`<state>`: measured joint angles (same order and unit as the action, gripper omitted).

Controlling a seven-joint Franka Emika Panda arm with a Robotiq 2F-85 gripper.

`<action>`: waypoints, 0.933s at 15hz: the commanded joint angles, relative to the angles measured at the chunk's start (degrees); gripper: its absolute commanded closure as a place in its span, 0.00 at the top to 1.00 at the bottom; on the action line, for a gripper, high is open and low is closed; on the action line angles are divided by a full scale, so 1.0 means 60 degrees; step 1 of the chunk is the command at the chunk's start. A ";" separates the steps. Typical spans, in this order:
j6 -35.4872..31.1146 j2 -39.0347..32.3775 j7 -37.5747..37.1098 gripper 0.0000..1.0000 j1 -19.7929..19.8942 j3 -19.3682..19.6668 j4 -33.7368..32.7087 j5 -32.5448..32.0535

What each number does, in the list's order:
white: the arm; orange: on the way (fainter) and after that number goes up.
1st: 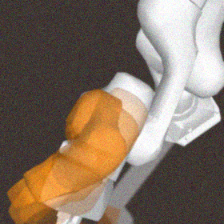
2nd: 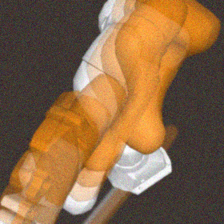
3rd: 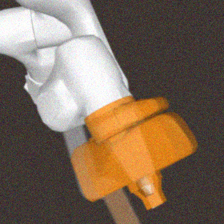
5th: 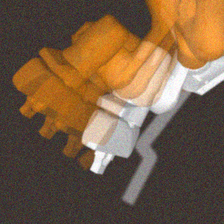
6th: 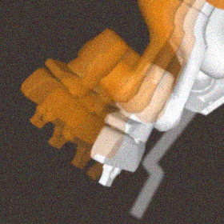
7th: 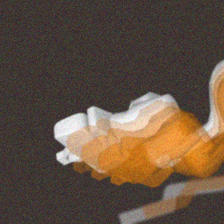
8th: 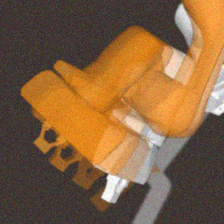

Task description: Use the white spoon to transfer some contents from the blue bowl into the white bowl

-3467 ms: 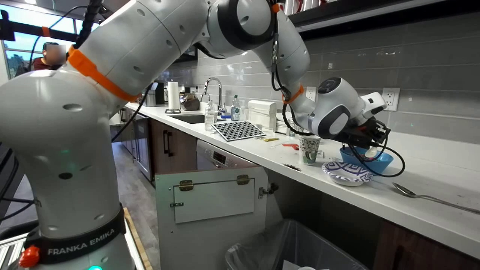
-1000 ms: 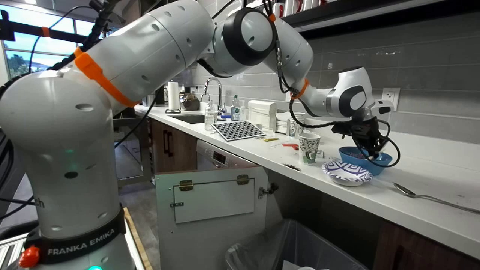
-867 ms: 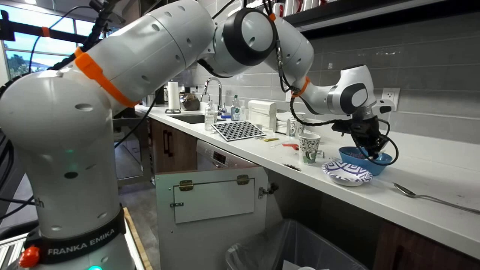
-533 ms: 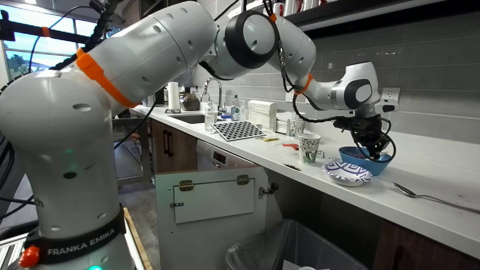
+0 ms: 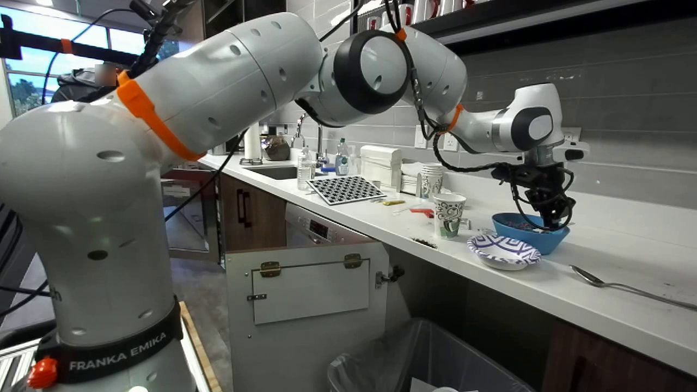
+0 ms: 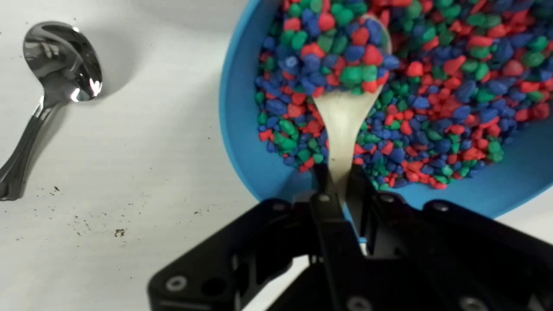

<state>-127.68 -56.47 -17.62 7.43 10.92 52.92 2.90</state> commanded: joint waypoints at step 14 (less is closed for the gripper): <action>0.1670 -0.0769 -0.1817 0.03 0.0555 -0.0312 -0.2012 0.0453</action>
<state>-119.02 -60.56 -27.91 9.70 10.28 42.90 3.80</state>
